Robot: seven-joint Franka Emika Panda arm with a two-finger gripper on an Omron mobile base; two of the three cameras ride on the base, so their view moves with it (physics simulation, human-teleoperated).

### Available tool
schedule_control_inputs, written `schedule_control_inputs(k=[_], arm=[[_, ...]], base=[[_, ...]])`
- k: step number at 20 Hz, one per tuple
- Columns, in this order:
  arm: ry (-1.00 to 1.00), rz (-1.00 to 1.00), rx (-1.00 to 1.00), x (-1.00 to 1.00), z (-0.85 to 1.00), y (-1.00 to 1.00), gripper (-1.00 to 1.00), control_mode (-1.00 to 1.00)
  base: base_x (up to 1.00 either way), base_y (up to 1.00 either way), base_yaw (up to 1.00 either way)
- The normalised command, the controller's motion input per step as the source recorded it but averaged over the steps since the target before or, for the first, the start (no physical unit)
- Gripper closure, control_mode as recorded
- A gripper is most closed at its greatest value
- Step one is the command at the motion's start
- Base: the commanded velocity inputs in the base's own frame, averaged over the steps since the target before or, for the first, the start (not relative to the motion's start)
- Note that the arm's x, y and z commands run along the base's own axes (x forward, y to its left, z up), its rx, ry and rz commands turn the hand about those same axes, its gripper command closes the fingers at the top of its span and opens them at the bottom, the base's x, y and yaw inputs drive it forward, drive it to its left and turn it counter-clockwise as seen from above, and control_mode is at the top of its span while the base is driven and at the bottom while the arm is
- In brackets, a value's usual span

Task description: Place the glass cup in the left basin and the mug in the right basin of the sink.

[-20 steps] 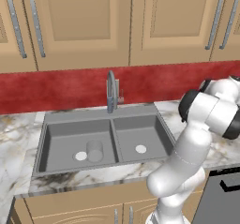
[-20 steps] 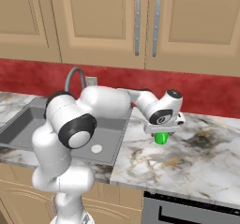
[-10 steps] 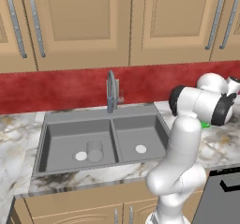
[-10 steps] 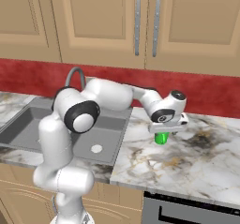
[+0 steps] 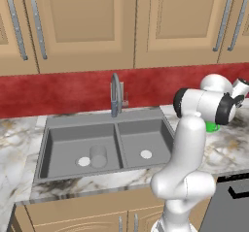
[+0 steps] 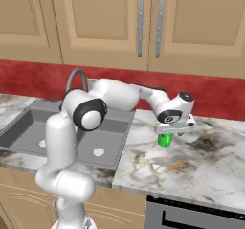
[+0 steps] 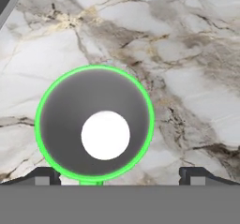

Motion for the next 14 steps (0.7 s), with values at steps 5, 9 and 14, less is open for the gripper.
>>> schedule_control_inputs(k=[5, 9, 14], arm=[[-0.02, 0.00, 0.00, 0.08, -0.07, -0.01, -1.00, -1.00], [-0.01, 0.00, 0.00, 0.00, -0.07, 0.00, -1.00, -1.00], [-0.03, -0.01, 0.00, -0.02, -0.08, 0.00, -1.00, -1.00]], base=[[0.00, 0.00, 0.00], [0.00, 0.00, 0.00], [0.00, 0.00, 0.00]])
